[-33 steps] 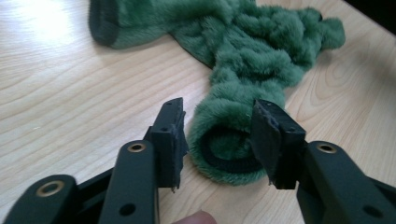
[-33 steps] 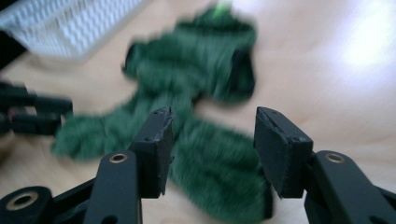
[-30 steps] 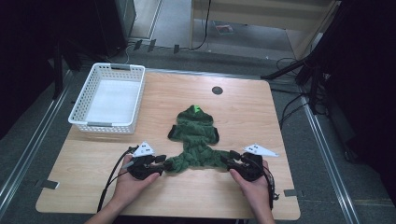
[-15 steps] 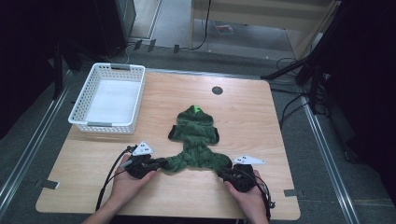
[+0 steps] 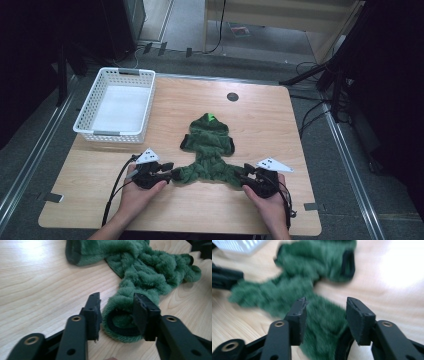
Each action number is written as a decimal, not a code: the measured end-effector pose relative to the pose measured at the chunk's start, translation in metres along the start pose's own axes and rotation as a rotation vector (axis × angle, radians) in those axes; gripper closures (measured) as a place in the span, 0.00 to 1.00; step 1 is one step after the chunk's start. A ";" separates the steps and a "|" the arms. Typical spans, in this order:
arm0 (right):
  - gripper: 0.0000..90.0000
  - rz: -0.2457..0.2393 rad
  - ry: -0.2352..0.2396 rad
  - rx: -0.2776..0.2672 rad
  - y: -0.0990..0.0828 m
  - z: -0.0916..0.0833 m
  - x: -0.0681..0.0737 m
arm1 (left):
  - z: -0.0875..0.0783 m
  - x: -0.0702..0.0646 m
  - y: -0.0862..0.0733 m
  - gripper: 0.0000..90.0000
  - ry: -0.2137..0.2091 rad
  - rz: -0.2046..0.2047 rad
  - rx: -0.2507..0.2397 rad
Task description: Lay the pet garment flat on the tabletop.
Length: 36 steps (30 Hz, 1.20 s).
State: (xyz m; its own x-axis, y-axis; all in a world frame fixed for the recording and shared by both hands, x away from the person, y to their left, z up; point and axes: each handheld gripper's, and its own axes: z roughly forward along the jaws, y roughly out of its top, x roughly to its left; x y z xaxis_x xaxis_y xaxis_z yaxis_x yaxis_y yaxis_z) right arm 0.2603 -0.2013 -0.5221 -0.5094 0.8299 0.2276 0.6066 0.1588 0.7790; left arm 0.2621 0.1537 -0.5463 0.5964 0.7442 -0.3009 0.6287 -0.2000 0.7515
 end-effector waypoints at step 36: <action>0.73 -0.014 0.032 0.161 -0.031 -0.010 0.003 | -0.013 0.004 -0.016 0.98 -0.080 0.140 0.102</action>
State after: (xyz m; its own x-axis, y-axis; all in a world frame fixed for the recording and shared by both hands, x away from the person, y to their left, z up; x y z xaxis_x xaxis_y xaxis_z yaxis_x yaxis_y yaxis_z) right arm 0.2340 -0.2096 -0.5400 -0.5361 0.8100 0.2376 0.6879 0.2561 0.6791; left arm 0.2481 0.1682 -0.5524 0.7170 0.6523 -0.2459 0.5816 -0.3653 0.7269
